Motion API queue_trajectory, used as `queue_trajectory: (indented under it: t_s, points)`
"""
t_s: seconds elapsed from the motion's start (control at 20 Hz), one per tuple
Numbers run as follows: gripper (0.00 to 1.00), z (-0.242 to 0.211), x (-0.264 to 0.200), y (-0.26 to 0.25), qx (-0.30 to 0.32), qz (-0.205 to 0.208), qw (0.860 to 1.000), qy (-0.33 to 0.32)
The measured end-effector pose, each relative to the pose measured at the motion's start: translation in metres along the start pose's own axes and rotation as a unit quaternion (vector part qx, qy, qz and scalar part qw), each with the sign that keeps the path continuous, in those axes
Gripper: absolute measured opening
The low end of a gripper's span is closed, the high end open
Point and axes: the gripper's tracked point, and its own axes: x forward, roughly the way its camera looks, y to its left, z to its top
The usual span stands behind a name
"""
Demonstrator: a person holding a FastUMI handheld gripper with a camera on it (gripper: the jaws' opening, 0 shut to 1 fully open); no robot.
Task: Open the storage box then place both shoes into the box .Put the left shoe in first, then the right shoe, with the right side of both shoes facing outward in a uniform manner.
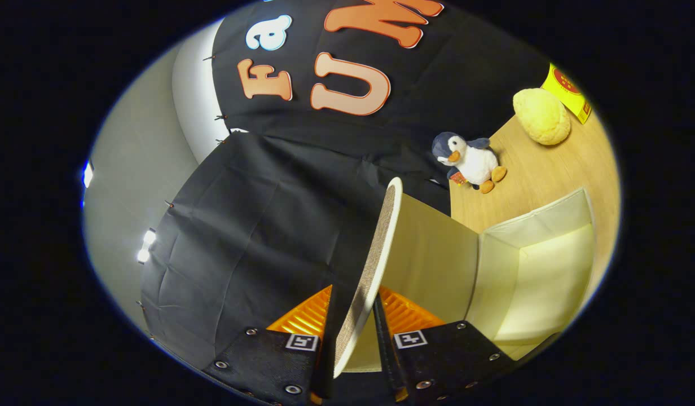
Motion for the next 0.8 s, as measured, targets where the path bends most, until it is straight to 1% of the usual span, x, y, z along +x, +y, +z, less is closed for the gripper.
queue_trajectory:
  t_s: [0.05, 0.1, 0.15, 0.2, 0.3, 0.35, 0.4, 0.45, 0.55, 0.65, 0.8]
  points:
    - [0.4, -0.001, 0.009, -0.003, 0.0, -0.006, 1.0, 0.002]
    - [0.42, -0.001, 0.017, -0.002, 0.004, -0.015, 1.0, -0.001]
    - [0.5, -0.001, 0.025, -0.001, 0.009, -0.018, 1.0, -0.002]
    - [0.53, -0.002, 0.03, 0.005, 0.009, -0.012, 1.0, 0.001]
    - [0.58, -0.003, 0.032, 0.018, -0.007, -0.004, 1.0, 0.007]
    - [0.63, -0.004, 0.027, 0.018, -0.022, -0.008, 1.0, 0.011]
    - [0.65, -0.004, 0.023, 0.014, -0.037, -0.015, 0.999, 0.015]
    - [0.71, -0.005, 0.016, 0.007, -0.05, -0.027, 0.998, 0.02]
    - [0.79, -0.005, -0.001, -0.014, -0.078, -0.056, 0.995, 0.027]
    - [0.84, -0.002, -0.025, -0.041, -0.108, -0.091, 0.989, 0.033]
    - [0.89, 0.002, -0.067, -0.089, -0.15, -0.152, 0.976, 0.052]
